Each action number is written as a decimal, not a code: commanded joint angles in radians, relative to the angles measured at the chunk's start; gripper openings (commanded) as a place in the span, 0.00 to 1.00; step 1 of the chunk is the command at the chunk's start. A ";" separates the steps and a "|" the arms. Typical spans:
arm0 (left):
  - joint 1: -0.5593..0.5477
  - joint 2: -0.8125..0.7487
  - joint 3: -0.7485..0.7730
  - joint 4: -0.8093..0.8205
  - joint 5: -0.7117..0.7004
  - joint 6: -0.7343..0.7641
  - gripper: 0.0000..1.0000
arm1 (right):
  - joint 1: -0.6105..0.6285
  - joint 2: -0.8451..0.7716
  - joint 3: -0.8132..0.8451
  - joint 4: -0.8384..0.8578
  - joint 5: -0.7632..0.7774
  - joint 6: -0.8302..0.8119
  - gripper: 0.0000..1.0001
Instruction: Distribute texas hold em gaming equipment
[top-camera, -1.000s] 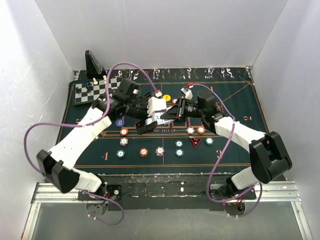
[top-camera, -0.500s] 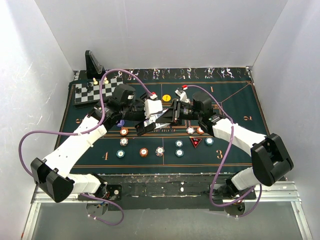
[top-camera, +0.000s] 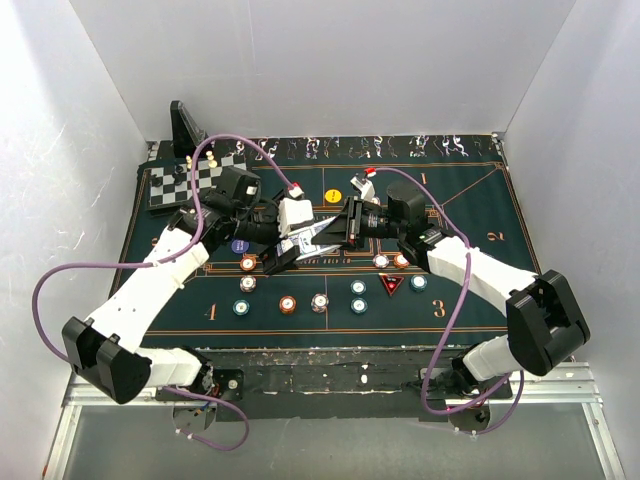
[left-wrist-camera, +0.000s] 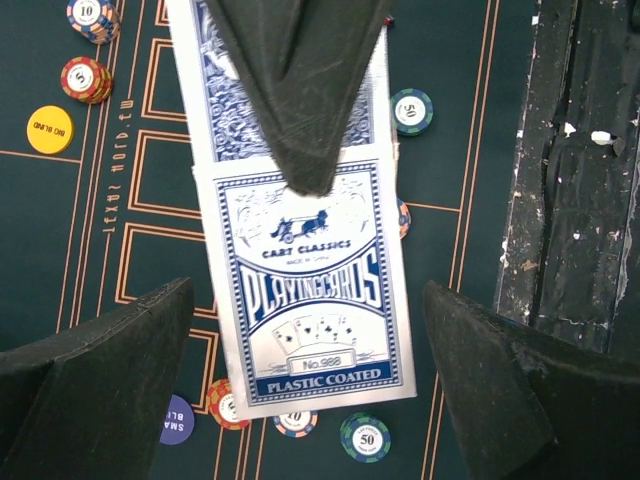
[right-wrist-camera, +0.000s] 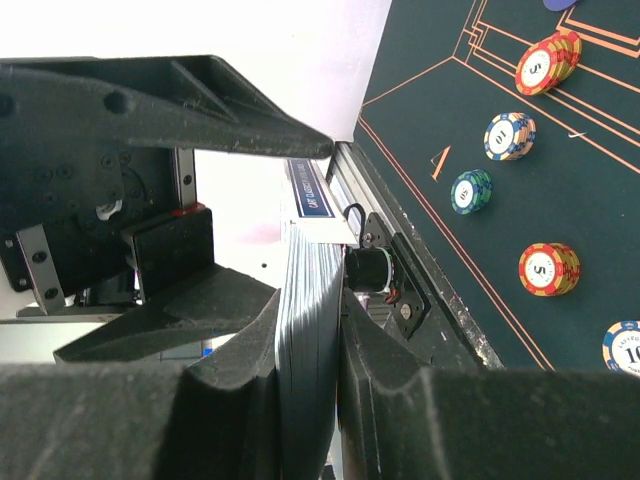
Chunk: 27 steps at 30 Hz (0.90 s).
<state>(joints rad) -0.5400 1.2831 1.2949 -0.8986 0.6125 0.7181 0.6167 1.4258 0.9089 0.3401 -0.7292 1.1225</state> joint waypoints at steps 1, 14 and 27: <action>0.043 0.016 0.055 -0.016 0.069 0.010 0.98 | 0.006 -0.041 0.058 0.031 -0.018 -0.003 0.15; 0.046 0.001 0.050 -0.046 0.082 0.081 0.98 | 0.035 -0.001 0.110 0.011 -0.001 0.014 0.15; 0.046 -0.067 -0.025 0.012 0.050 0.020 0.88 | 0.074 0.025 0.127 -0.033 0.031 0.019 0.15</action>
<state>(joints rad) -0.4946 1.2816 1.3006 -0.9119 0.6659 0.7536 0.6731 1.4452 0.9783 0.2993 -0.7017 1.1332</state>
